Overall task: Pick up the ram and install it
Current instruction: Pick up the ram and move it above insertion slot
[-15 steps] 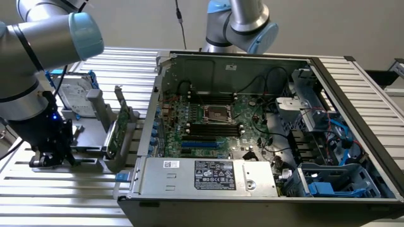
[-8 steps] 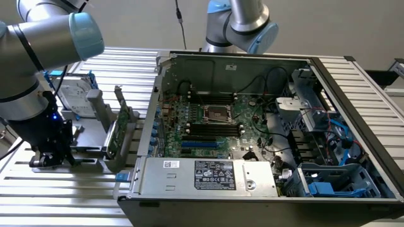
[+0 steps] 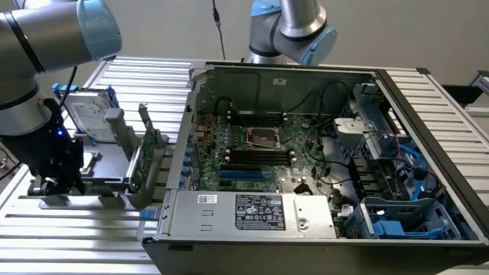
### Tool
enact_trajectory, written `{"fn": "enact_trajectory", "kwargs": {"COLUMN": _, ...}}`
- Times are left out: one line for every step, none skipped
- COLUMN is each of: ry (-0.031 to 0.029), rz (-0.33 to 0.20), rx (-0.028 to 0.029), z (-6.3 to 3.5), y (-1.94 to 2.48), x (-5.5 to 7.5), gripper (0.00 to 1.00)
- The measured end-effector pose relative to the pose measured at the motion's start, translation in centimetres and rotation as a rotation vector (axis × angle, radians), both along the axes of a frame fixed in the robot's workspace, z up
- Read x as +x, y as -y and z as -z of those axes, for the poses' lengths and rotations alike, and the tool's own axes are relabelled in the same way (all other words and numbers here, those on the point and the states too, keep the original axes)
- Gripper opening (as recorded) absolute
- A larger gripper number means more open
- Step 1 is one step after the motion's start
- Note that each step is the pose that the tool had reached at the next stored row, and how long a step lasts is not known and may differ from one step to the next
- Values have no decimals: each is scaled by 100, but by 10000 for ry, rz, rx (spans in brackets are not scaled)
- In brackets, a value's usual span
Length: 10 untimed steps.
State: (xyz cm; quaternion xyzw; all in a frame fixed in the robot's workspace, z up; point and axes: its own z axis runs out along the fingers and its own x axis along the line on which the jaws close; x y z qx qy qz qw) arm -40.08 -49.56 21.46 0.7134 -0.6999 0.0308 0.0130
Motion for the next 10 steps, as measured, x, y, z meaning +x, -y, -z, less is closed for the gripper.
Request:
{"fn": "enact_trajectory", "kwargs": {"ry": 0, "rz": -1, "rx": 0, "z": -37, "y": 0, "x": 0, "gripper": 14}}
{"fn": "enact_trajectory", "kwargs": {"ry": 0, "rz": -1, "rx": 0, "z": -77, "y": -1, "x": 1, "gripper": 14}}
{"fn": "enact_trajectory", "kwargs": {"ry": 0, "rz": -1, "rx": 0, "z": -119, "y": -1, "x": 1, "gripper": 14}}
{"fn": "enact_trajectory", "kwargs": {"ry": 0, "rz": -1, "rx": 1, "z": -164, "y": -2, "x": 2, "gripper": 14}}
{"fn": "enact_trajectory", "kwargs": {"ry": 0, "rz": -2, "rx": 0, "z": -208, "y": -2, "x": 3, "gripper": 14}}
{"fn": "enact_trajectory", "kwargs": {"ry": 0, "rz": -2, "rx": 0, "z": -253, "y": -4, "x": 4, "gripper": 14}}
{"fn": "enact_trajectory", "kwargs": {"ry": 1, "rz": -2, "rx": 1, "z": -296, "y": -5, "x": 5, "gripper": 14}}
{"fn": "enact_trajectory", "kwargs": {"ry": 0, "rz": -2, "rx": 0, "z": -335, "y": -7, "x": 5, "gripper": 14}}
{"fn": "enact_trajectory", "kwargs": {"ry": -1, "rz": -1, "rx": 0, "z": -373, "y": -9, "x": 4, "gripper": 14}}
{"fn": "enact_trajectory", "kwargs": {"ry": 1, "rz": -2, "rx": 1, "z": -412, "y": -11, "x": 5, "gripper": 14}}
